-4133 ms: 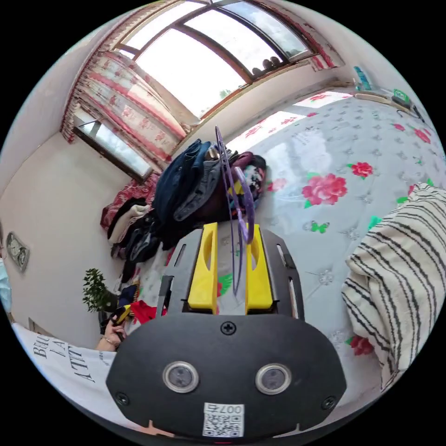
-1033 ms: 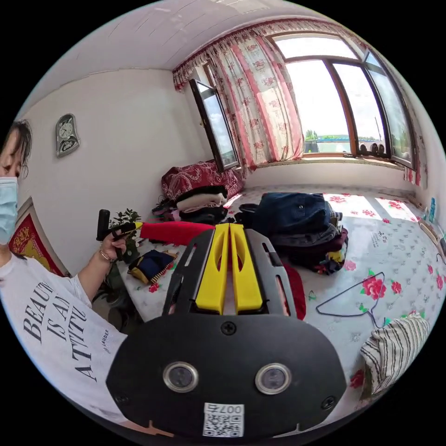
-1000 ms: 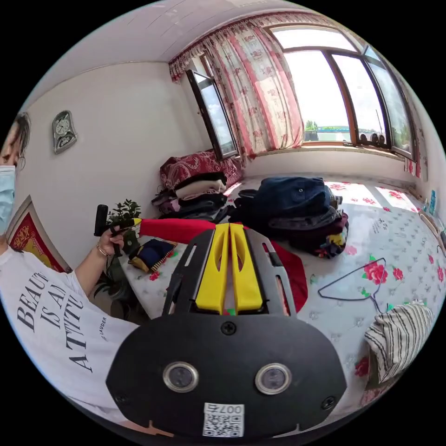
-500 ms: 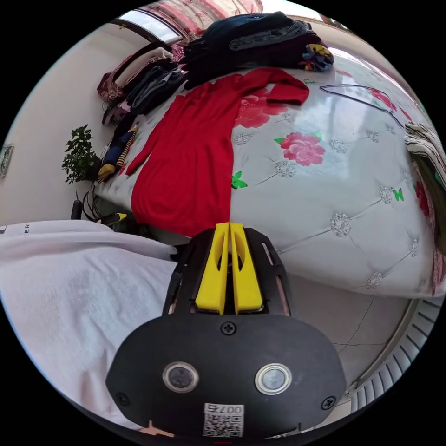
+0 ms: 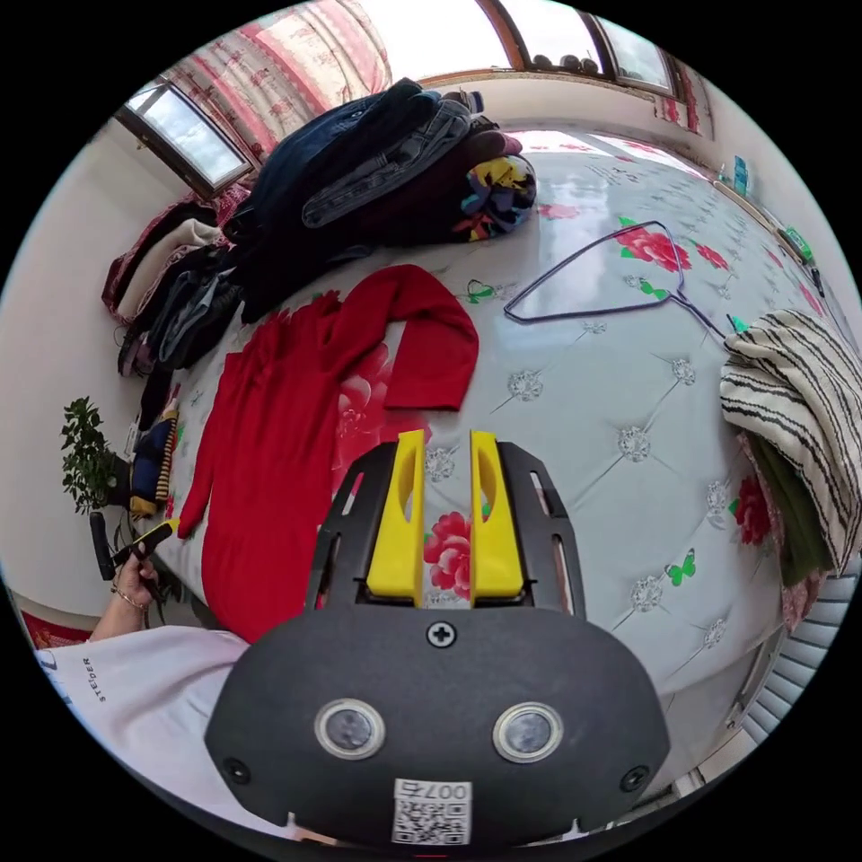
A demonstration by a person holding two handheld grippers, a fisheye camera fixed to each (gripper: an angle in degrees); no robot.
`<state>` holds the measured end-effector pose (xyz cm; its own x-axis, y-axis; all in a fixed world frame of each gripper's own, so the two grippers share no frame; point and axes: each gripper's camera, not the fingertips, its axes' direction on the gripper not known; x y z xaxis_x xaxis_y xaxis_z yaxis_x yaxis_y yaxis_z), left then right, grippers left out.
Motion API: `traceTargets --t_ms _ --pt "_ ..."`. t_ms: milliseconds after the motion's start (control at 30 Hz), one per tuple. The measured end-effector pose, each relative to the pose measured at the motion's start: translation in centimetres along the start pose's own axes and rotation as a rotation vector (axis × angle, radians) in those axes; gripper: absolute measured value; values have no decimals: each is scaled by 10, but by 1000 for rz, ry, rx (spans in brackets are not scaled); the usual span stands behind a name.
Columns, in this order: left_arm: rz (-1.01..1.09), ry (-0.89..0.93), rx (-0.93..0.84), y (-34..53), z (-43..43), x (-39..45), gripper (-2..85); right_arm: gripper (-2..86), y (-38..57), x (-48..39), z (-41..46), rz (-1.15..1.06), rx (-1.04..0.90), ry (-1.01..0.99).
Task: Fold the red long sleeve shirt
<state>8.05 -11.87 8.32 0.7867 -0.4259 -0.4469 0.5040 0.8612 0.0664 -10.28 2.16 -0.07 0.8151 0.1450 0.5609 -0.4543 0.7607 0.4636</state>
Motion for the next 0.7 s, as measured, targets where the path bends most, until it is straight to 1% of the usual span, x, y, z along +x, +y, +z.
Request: traceTargets --t_ms 100,167,233,267,333,367,400,433,500,533,567,600,667,700 --pt "21 -98 -76 -40 32 18 98 45 -38 -21 14 1 -25 73" --pt "65 -213 -97 -60 45 36 84 54 -65 -35 28 -18 -43 124" --pt "100 -249 -85 -69 50 45 71 56 -82 -42 40 -15 -63 148" --pt "127 -247 -89 -75 50 45 39 52 -92 -46 51 -2 -91 153" --pt "128 -278 -107 -85 50 38 14 36 -103 -53 65 18 -154 181" --pt "122 -313 -131 -93 48 29 7 24 -107 -63 61 -8 -108 242" --pt "118 -335 -137 -97 45 23 5 19 -109 -65 62 -8 -124 264" --pt "108 -386 -132 -103 35 9 3 11 -115 -70 62 -39 -181 284" --pt "69 -481 -108 -108 11 -19 2 5 -117 -68 46 -65 -181 370" --pt "19 -535 -95 -109 -7 -41 2 3 -113 -58 28 -66 -145 429" --pt "-51 -578 -81 -108 -24 -66 5 2 -107 -37 7 -11 -122 495" --pt "-86 -589 -74 -107 -32 -78 7 2 -104 -24 -3 32 -121 519" --pt "-183 -510 -46 -101 -53 -117 25 4 -88 26 -36 177 -157 565" --pt "-194 -492 -35 -99 -56 -121 32 5 -83 35 -41 204 -179 561"
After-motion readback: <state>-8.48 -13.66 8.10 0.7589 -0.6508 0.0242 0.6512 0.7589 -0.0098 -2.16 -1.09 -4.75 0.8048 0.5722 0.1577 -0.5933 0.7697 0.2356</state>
